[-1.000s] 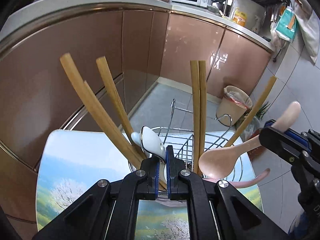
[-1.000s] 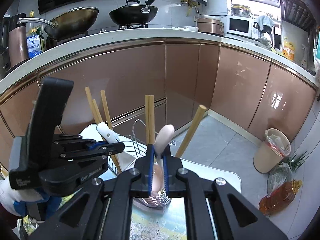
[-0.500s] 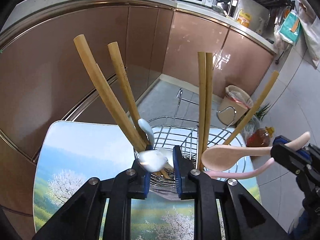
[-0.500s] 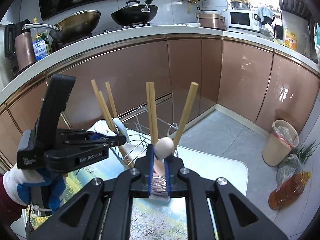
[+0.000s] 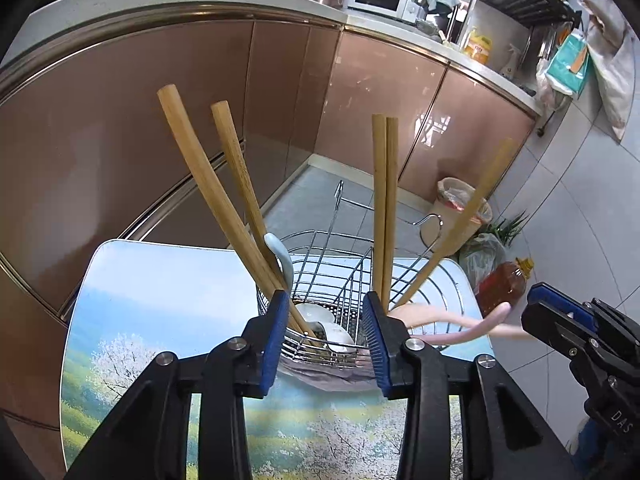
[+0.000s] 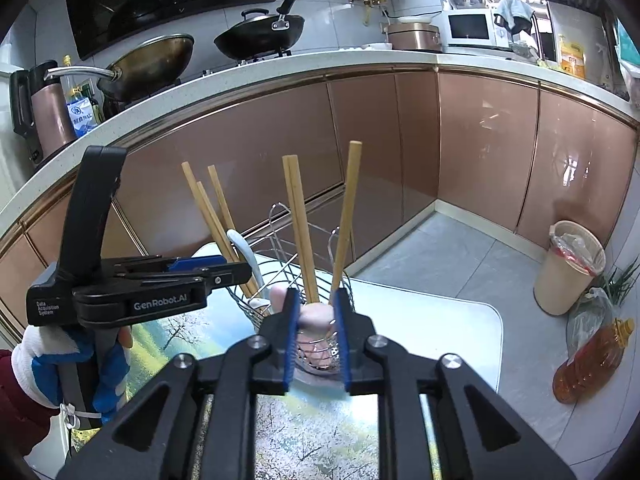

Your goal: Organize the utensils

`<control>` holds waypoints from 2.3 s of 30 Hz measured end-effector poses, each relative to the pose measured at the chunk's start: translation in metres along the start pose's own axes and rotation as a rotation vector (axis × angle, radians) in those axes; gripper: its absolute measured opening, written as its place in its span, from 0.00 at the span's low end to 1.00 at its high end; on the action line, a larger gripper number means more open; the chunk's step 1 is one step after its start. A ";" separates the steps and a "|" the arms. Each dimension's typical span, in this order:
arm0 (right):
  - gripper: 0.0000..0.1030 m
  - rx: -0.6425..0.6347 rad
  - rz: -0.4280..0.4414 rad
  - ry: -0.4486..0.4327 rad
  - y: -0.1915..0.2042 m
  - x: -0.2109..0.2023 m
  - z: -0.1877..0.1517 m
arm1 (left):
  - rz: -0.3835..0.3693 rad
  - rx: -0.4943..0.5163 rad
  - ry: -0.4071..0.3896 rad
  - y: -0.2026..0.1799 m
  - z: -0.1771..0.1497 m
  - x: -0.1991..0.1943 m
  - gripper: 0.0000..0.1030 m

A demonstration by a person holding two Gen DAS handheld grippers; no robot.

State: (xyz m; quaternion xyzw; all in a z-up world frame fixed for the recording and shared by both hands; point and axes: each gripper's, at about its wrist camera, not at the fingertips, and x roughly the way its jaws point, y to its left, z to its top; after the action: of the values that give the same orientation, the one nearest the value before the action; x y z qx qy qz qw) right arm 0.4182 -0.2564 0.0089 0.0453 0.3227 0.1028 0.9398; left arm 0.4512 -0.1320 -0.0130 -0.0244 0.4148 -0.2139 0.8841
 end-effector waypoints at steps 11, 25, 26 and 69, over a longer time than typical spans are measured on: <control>0.27 0.017 -0.007 -0.049 0.009 -0.029 -0.005 | -0.020 -0.048 -0.099 0.020 -0.018 -0.052 0.48; 0.53 -0.016 -0.078 -0.105 0.064 -0.085 -0.062 | 0.144 0.018 -0.308 0.018 -0.093 -0.149 0.75; 0.55 -0.019 -0.080 -0.107 0.068 -0.089 -0.069 | 0.158 0.024 -0.317 0.017 -0.099 -0.154 0.76; 0.98 0.003 -0.223 -0.227 0.134 -0.217 -0.208 | 0.302 0.109 -0.487 -0.010 -0.267 -0.285 1.00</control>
State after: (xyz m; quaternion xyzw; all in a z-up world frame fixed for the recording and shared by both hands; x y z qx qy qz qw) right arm 0.1013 -0.1697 -0.0049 0.0218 0.2173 -0.0082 0.9758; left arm 0.0879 0.0089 0.0202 0.0347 0.1771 -0.0900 0.9795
